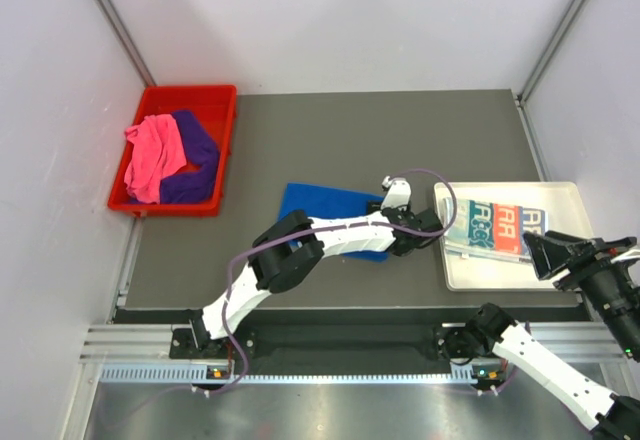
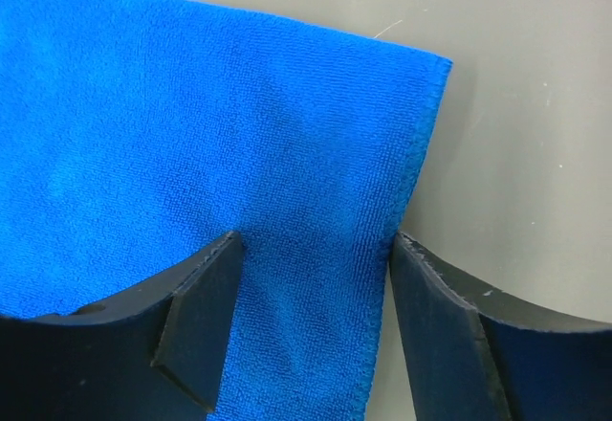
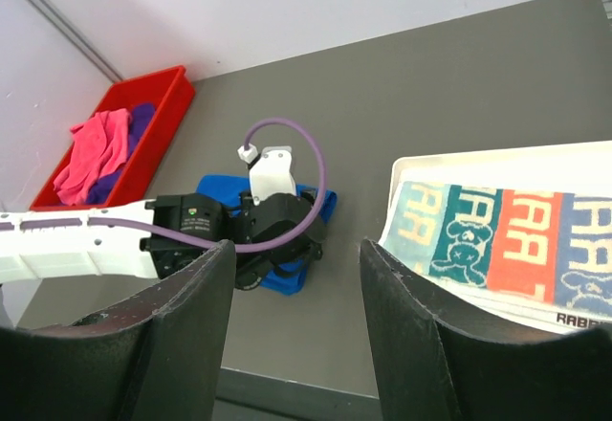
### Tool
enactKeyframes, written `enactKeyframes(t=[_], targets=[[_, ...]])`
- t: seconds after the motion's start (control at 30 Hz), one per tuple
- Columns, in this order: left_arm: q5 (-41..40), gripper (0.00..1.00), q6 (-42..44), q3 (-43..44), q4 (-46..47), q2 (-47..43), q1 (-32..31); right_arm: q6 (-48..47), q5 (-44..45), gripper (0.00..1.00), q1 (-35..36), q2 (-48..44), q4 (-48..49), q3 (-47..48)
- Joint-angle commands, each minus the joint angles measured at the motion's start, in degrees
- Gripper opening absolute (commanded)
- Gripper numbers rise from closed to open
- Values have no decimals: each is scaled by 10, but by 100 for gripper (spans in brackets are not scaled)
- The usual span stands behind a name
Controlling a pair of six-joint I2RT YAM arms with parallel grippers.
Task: Fold and stack the towels
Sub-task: Neatly place the folded towel into the bin
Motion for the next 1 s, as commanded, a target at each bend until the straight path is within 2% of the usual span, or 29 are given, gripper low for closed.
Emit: enactKeyframes(t=[0.0, 0.2, 0.27, 0.3, 0.33, 0.43, 0.63, 0.97], targets=[[74, 66, -2, -49, -15, -8, 15, -10, -1, 55, -1, 17, 6, 16], [128, 51, 9, -114, 53, -30, 26, -10, -1, 55, 0, 19, 10, 16], [147, 35, 18, -134, 80, -38, 33, -10, -1, 55, 0, 21, 9, 16], [152, 30, 22, -140, 90, -41, 35, -11, -2, 55, 0, 22, 9, 16], [159, 19, 24, -149, 98, -44, 37, -11, -2, 55, 0, 22, 9, 16], [185, 0, 38, -147, 121, -53, 41, -11, -2, 55, 1, 24, 11, 17], [237, 0, 42, -120, 149, -93, 40, -17, -1, 55, 2, 29, 8, 29], [298, 0, -17, -111, 246, -180, 33, -25, 13, 55, 4, 33, 3, 48]])
